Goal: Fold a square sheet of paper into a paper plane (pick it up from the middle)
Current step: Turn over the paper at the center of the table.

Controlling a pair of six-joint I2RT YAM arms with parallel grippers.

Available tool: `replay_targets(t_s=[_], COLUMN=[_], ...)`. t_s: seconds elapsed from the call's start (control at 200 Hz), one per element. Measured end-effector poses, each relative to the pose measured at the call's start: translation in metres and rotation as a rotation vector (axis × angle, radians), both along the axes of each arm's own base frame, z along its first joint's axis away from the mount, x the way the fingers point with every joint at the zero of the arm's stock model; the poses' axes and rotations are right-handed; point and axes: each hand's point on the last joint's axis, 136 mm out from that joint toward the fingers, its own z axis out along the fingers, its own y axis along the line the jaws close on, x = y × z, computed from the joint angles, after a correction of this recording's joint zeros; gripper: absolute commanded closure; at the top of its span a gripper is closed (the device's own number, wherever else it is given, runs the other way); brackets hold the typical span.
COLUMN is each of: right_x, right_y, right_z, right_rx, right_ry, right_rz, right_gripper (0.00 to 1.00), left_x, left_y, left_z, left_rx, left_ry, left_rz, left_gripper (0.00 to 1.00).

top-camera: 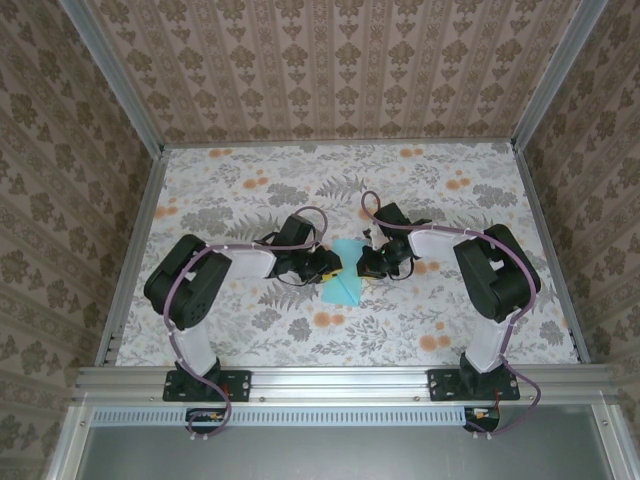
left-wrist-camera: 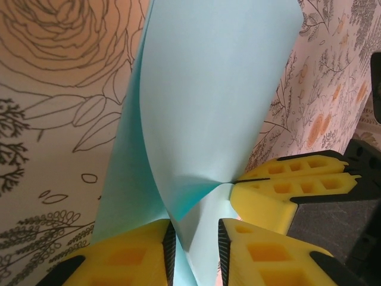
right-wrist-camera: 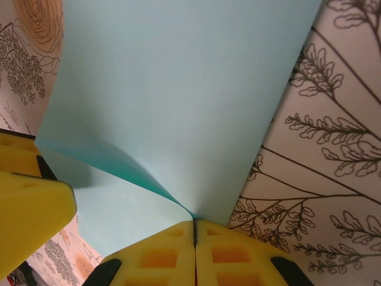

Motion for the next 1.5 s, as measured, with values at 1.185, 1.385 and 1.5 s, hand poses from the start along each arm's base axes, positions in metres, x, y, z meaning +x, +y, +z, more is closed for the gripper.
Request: replay_targets(t_s=[1.185, 1.385, 1.5], right_x=[0.033, 0.032, 0.033], right_y=[-0.097, -0.110, -0.115], right_z=[0.119, 0.111, 0.108], right_rx=[-0.121, -0.141, -0.144], right_ry=[-0.399, -0.370, -0.359], right_rz=[-0.423, -0.486, -0.510], right_gripper=[0.00, 0.00, 0.00], left_x=[0.038, 0.046, 0.053], left_y=[0.090, 0.123, 0.131], left_z=[0.144, 0.135, 0.106], left_rx=[0.658, 0.996, 1.183], left_ry=[-0.527, -0.540, -0.519], left_rz=[-0.146, -0.186, -0.240], left_gripper=[1.00, 1.00, 1.00])
